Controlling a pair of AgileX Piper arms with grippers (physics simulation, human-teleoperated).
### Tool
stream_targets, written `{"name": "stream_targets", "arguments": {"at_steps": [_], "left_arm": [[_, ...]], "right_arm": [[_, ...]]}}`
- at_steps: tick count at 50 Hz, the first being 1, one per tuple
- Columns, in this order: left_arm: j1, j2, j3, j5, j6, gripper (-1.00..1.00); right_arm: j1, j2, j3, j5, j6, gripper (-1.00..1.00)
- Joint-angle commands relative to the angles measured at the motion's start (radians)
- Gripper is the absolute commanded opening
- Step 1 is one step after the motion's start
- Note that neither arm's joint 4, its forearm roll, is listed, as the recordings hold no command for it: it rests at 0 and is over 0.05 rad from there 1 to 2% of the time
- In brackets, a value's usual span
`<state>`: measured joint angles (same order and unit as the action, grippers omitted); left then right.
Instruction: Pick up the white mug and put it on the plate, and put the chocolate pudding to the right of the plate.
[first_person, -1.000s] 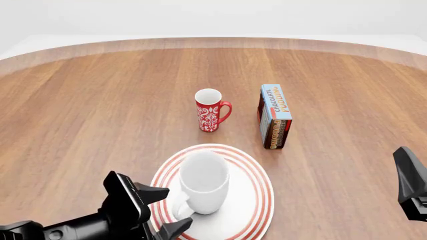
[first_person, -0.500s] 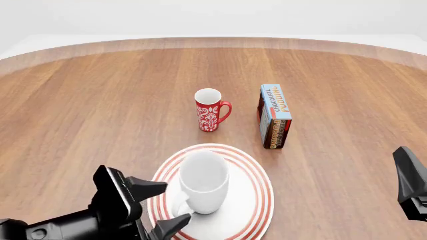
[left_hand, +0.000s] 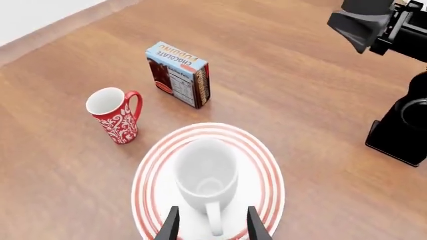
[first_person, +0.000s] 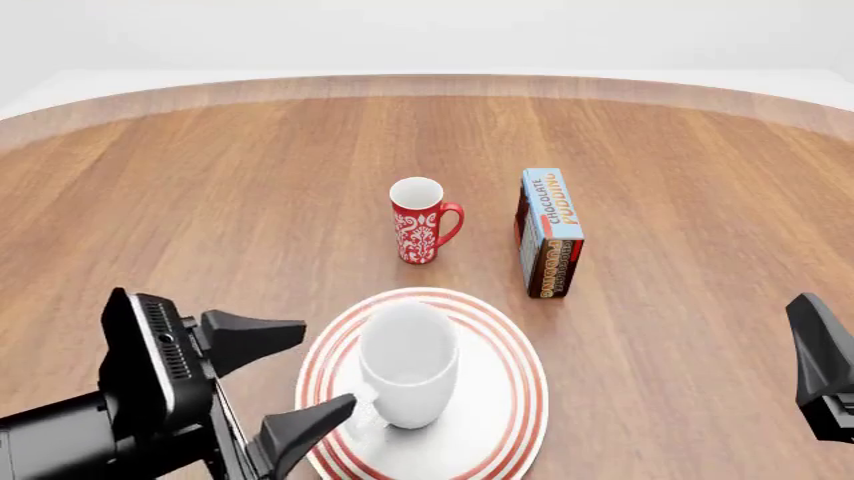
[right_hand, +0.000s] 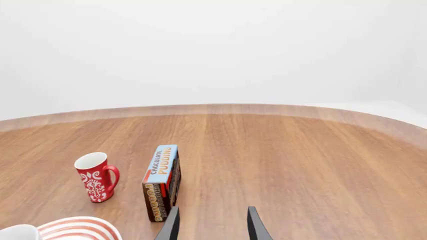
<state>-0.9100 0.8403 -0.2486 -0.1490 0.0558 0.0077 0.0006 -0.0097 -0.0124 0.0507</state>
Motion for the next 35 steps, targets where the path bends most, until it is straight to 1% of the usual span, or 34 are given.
{"name": "stream_targets", "arguments": {"at_steps": [1, 10, 13, 14, 15, 19, 20, 24, 27, 28, 30, 31, 35], "left_arm": [[0.060, -0.203, -0.067, 0.185, 0.071, 1.00], [0.134, -0.323, -0.110, 0.280, 0.117, 1.00], [0.178, -0.378, -0.135, 0.316, 0.133, 1.00], [0.178, -0.379, -0.135, 0.316, 0.133, 1.00], [0.197, -0.403, -0.143, 0.331, 0.139, 1.00], [0.231, -0.443, -0.160, 0.354, 0.147, 1.00], [0.231, -0.443, -0.160, 0.355, 0.147, 1.00], [0.285, -0.518, -0.182, 0.399, 0.151, 1.00], [0.321, -0.552, -0.191, 0.413, 0.152, 1.00], [0.351, -0.581, -0.200, 0.429, 0.147, 1.00], [0.359, -0.591, -0.202, 0.434, 0.146, 1.00], [0.389, -0.623, -0.209, 0.448, 0.138, 1.00], [0.443, -0.664, -0.208, 0.459, 0.121, 1.00]], "right_arm": [[0.000, 0.000, 0.000, 0.000, 0.000, 1.00], [-0.003, 0.000, -0.001, 0.000, -0.004, 1.00], [-0.003, 0.000, -0.001, 0.000, -0.004, 1.00], [-0.003, 0.000, -0.001, 0.000, -0.004, 1.00], [-0.003, 0.000, -0.001, 0.000, -0.004, 1.00], [-0.003, 0.000, -0.001, 0.000, -0.005, 1.00], [-0.003, 0.000, -0.001, 0.000, -0.005, 1.00], [-0.002, 0.000, -0.001, 0.000, -0.005, 1.00], [-0.002, 0.000, -0.001, 0.000, -0.006, 1.00], [-0.002, 0.000, -0.001, 0.000, -0.006, 1.00], [-0.002, 0.000, -0.001, 0.000, -0.007, 1.00], [-0.002, 0.000, -0.001, 0.000, -0.007, 1.00], [-0.001, 0.000, 0.000, 0.000, -0.009, 1.00]]}}
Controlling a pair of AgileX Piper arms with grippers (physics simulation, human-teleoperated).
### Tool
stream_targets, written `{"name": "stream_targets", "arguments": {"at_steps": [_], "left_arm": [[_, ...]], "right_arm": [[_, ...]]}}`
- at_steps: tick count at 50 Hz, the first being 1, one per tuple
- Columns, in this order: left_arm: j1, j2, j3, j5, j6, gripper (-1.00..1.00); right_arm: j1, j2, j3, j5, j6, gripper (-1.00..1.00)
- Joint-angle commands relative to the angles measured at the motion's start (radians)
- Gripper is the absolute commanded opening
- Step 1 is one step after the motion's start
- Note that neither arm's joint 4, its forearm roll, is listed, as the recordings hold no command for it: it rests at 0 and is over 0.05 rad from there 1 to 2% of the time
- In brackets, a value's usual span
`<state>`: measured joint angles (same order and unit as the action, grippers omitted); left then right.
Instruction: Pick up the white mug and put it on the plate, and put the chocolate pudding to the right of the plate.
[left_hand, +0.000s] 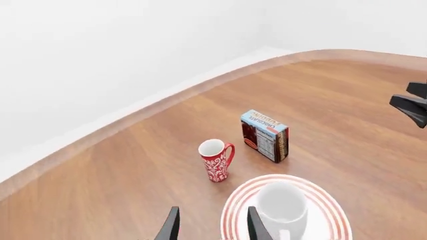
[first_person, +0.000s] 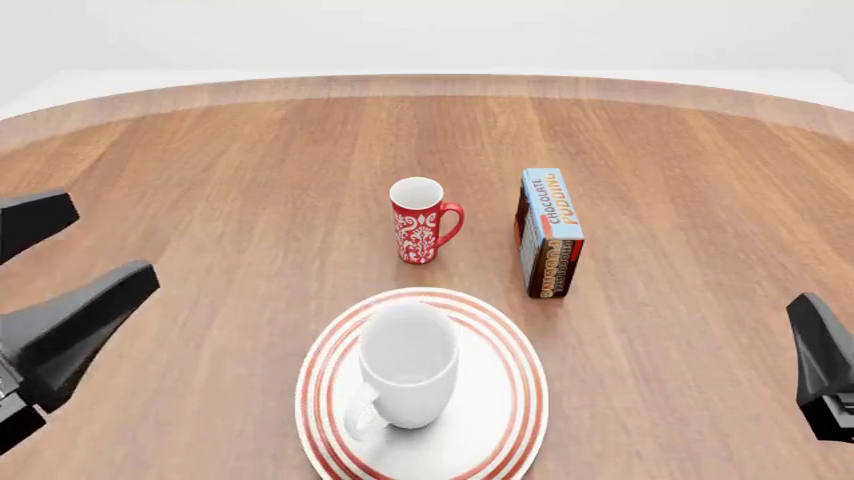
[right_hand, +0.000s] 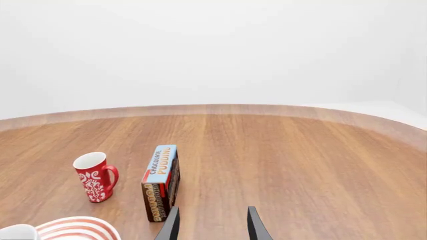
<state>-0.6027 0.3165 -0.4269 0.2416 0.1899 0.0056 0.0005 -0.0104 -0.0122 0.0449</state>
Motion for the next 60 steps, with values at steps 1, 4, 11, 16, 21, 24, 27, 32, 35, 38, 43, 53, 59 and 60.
{"name": "stream_targets", "arguments": {"at_steps": [1, 4, 11, 16, 21, 24, 27, 32, 35, 38, 43, 53, 59, 60], "left_arm": [[0.141, -0.145, -0.026, 0.069, -0.014, 1.00], [0.173, -0.164, -0.024, 0.073, -0.023, 1.00], [0.266, -0.226, -0.022, 0.087, -0.056, 1.00], [0.331, -0.281, -0.003, 0.106, -0.065, 1.00], [0.372, -0.305, 0.020, 0.094, -0.071, 1.00], [0.405, -0.315, 0.033, 0.071, -0.086, 1.00], [0.426, -0.315, 0.055, 0.040, -0.093, 1.00], [0.483, -0.316, 0.129, -0.034, -0.113, 1.00], [0.506, -0.316, 0.146, -0.059, -0.141, 1.00], [0.540, -0.316, 0.192, -0.108, -0.133, 1.00], [0.568, -0.316, 0.255, -0.165, -0.156, 1.00], [0.614, -0.316, 0.353, -0.252, -0.196, 1.00], [0.621, -0.316, 0.386, -0.279, -0.202, 1.00], [0.625, -0.316, 0.401, -0.288, -0.204, 1.00]], "right_arm": [[0.001, 0.000, 0.000, 0.000, -0.003, 1.00], [0.000, 0.000, 0.000, 0.000, -0.002, 1.00], [0.000, 0.000, 0.000, -0.001, -0.004, 1.00], [0.000, 0.000, 0.000, -0.001, -0.006, 1.00], [0.001, 0.000, -0.001, -0.001, -0.006, 1.00], [0.001, 0.000, -0.001, -0.001, -0.006, 1.00], [0.001, 0.000, -0.001, -0.001, -0.005, 1.00], [0.001, 0.000, -0.001, -0.001, -0.006, 1.00], [0.002, 0.000, -0.001, -0.001, -0.007, 1.00], [0.001, 0.000, -0.001, -0.001, -0.008, 1.00], [0.001, 0.000, -0.001, -0.001, -0.010, 1.00], [0.001, 0.000, -0.001, 0.000, -0.018, 1.00], [0.001, 0.000, -0.001, -0.001, -0.020, 1.00], [0.001, 0.000, -0.001, -0.001, -0.021, 1.00]]}}
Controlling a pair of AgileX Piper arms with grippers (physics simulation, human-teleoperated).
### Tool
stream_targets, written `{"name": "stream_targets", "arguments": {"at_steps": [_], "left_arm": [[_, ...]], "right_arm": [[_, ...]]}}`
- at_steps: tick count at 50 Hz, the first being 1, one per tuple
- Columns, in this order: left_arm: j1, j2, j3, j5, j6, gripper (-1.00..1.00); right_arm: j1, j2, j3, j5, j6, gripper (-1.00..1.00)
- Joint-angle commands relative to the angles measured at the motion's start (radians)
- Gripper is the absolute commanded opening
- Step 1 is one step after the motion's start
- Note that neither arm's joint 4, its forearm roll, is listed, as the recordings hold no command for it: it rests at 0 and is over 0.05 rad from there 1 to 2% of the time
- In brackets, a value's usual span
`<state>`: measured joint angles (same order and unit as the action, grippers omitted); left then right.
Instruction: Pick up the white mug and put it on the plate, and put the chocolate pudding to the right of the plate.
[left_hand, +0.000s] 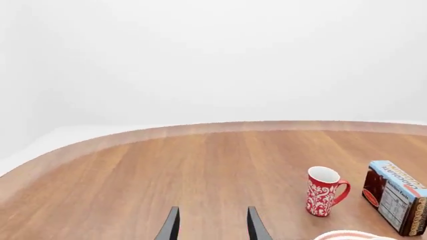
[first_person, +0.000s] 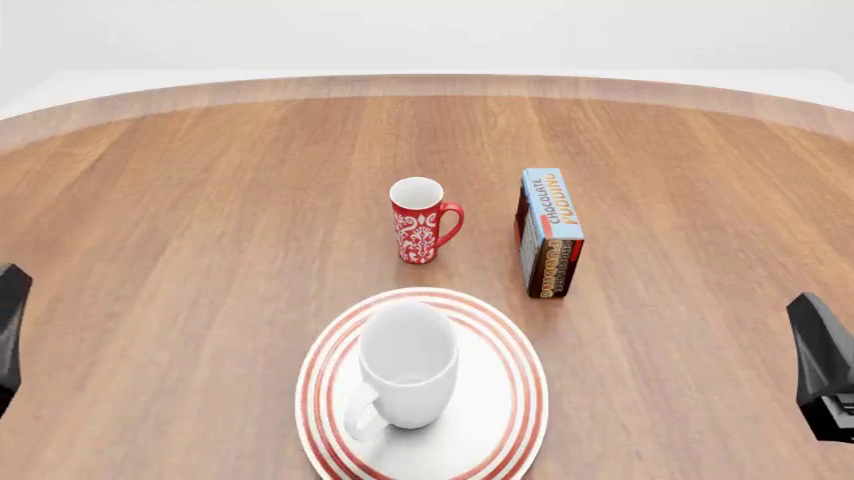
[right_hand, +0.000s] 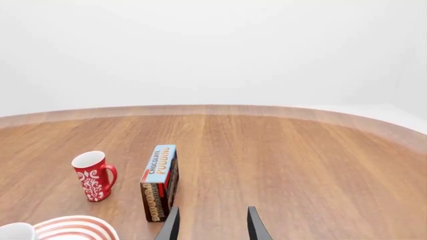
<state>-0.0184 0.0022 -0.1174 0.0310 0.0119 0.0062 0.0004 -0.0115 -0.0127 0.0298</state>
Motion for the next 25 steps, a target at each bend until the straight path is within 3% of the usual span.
{"name": "stream_targets", "arguments": {"at_steps": [1, 25], "left_arm": [[0.041, -0.002, 0.090, -0.077, -0.026, 1.00], [0.045, -0.002, 0.111, -0.109, -0.036, 1.00]], "right_arm": [[0.000, 0.000, 0.000, 0.000, -0.006, 1.00], [-0.007, 0.001, 0.002, 0.005, -0.021, 1.00]]}}
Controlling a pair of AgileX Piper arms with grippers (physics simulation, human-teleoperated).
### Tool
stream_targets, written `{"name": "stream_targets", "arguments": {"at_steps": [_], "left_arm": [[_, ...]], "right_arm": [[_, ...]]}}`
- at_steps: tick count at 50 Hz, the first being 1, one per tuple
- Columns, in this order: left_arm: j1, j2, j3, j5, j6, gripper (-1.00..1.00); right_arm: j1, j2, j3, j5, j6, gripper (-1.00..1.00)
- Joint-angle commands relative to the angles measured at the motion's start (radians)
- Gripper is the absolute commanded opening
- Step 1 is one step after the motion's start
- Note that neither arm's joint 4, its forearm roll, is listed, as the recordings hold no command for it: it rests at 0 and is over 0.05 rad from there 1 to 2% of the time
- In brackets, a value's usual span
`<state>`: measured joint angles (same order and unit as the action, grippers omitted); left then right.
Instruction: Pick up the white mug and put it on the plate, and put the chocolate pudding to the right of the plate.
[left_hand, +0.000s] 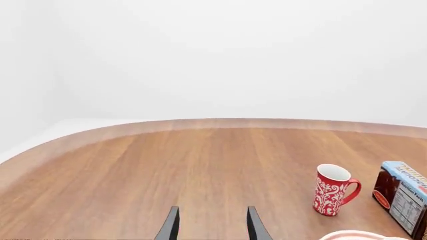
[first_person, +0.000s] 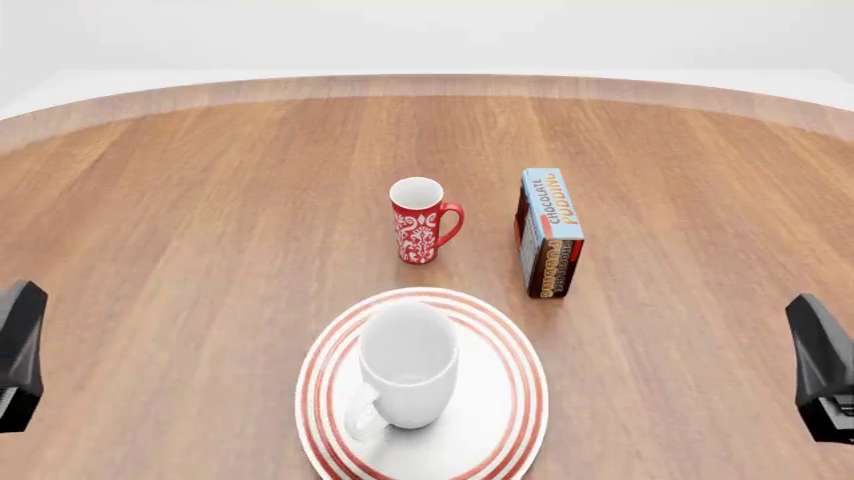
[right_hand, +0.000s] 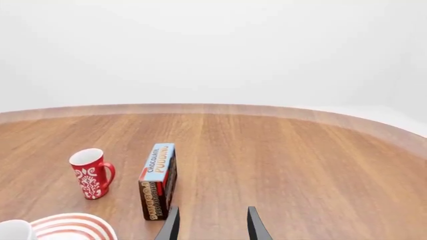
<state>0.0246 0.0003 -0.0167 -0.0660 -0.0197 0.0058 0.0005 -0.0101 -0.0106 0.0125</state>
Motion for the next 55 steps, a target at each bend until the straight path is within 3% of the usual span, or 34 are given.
{"name": "stream_targets", "arguments": {"at_steps": [1, 22, 36, 41, 55], "left_arm": [[0.002, 0.000, 0.010, -0.012, -0.006, 1.00], [-0.008, 0.000, 0.012, -0.012, 0.005, 1.00], [-0.012, 0.000, 0.012, -0.017, 0.011, 1.00], [-0.011, 0.000, 0.011, -0.020, 0.022, 1.00], [-0.006, 0.000, 0.010, -0.023, 0.008, 1.00]], "right_arm": [[-0.008, 0.000, 0.001, 0.003, -0.008, 1.00], [-0.018, 0.061, -0.010, -0.023, -0.042, 1.00], [0.033, 0.183, -0.100, -0.061, -0.100, 1.00], [0.041, 0.248, -0.123, -0.094, -0.077, 1.00], [0.087, 0.398, -0.181, -0.181, -0.132, 1.00]]}}
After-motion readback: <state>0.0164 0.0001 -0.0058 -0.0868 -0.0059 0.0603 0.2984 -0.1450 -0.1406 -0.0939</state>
